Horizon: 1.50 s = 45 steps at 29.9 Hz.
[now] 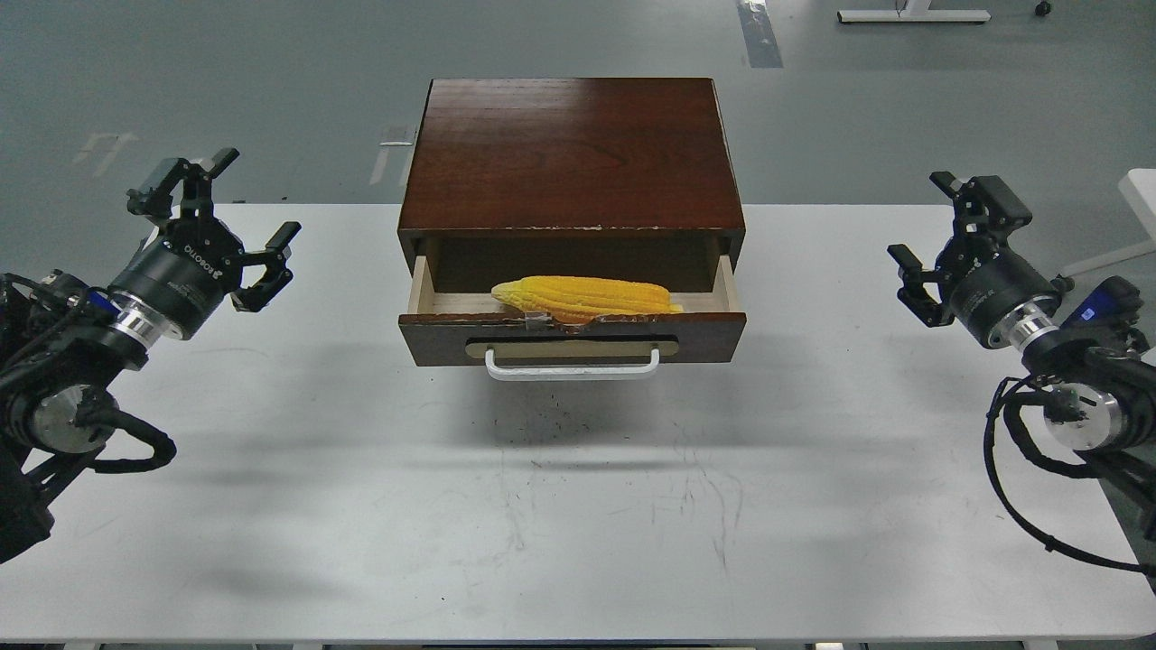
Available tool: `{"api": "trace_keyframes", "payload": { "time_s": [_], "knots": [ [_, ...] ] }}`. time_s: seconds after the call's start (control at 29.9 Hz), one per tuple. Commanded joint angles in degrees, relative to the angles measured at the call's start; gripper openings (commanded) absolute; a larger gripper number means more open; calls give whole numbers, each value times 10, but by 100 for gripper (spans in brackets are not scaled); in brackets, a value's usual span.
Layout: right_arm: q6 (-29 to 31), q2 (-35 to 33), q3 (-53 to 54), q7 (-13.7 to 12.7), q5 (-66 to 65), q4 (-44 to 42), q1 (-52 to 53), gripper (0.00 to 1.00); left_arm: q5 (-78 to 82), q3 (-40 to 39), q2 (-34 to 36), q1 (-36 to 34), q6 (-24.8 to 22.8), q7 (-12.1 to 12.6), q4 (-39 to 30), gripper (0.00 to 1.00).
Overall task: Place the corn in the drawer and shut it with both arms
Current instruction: 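Move the left gripper to the front of the open drawer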
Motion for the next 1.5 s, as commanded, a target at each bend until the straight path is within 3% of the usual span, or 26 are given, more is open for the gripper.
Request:
{"api": "trace_keyframes", "payload": {
  "time_s": [0.0,0.23,0.43,0.57,0.84,0.94,0.97,1.04,1.07,1.24,1.47],
  "knots": [
    [28,24,1,0,15,-24,-4,99,13,0,3,0,0,0,0,100],
    [27,28,-2,0,14,-24,-4,99,83,-4,26,-13,0,0,0,100],
    [28,23,-7,0,13,-24,-4,99,177,-10,96,-92,0,0,-45,100],
    [26,21,-7,0,13,-24,-4,99,256,-11,155,-162,0,0,-145,100],
    [26,20,-13,0,10,-24,-6,99,440,-18,211,-195,0,0,-370,91],
    [26,20,-14,0,7,-24,-7,99,487,-27,208,-195,0,0,-440,64],
    [26,20,-14,0,7,-24,-8,99,514,-26,207,-195,0,0,-463,46],
    [26,19,-14,0,6,-23,-8,99,544,-21,205,-192,0,0,-482,24],
    [26,20,-14,0,6,-23,-9,99,576,-19,202,-187,0,0,-498,4],
    [26,19,-15,0,3,-22,-16,99,718,10,171,-139,0,0,-507,0],
    [26,12,-16,0,3,-23,-24,99,757,47,145,-62,12,0,-506,0]
  ]
}}
